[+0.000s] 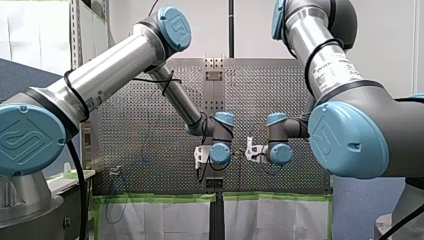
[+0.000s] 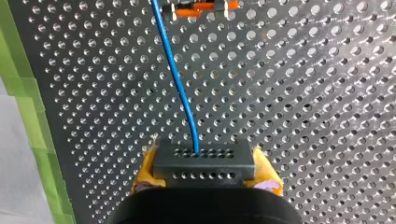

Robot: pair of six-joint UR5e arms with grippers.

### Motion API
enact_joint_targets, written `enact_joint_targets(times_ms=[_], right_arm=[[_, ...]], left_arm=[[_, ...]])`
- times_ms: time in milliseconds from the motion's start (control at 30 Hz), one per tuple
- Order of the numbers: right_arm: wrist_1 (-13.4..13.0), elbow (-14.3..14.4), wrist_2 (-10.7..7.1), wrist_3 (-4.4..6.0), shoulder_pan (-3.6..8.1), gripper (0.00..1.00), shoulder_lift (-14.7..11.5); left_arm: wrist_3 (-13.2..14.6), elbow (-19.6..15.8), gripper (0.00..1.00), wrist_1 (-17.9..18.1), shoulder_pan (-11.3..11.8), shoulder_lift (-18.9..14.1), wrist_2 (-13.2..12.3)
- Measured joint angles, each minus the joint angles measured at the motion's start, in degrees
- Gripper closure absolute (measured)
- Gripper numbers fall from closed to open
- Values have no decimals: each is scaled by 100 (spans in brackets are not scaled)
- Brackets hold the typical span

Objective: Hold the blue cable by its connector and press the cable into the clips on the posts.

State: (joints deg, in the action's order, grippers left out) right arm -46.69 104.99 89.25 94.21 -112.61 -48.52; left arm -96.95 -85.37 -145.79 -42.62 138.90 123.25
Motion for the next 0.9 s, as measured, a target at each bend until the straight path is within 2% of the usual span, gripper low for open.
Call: enact_joint_targets(times_ms=[233,400,533,700,900], right_arm=[[-92,1,-389,-49,167,100,11],[-117,0,-666,-66,310,100,34],[-188,0,-865,-65,429,100,157],[-382,-1,-1030,-7,578,100,382],[-557,-51,-1306,88,750,100,478]], left_arm=[[-80,195,100,22,41,31,-88],[-124,279,100,25,65,222,-155],[-131,343,100,60,67,366,-172],[-140,454,100,81,69,406,-206],[-151,533,100,106,81,420,-256]])
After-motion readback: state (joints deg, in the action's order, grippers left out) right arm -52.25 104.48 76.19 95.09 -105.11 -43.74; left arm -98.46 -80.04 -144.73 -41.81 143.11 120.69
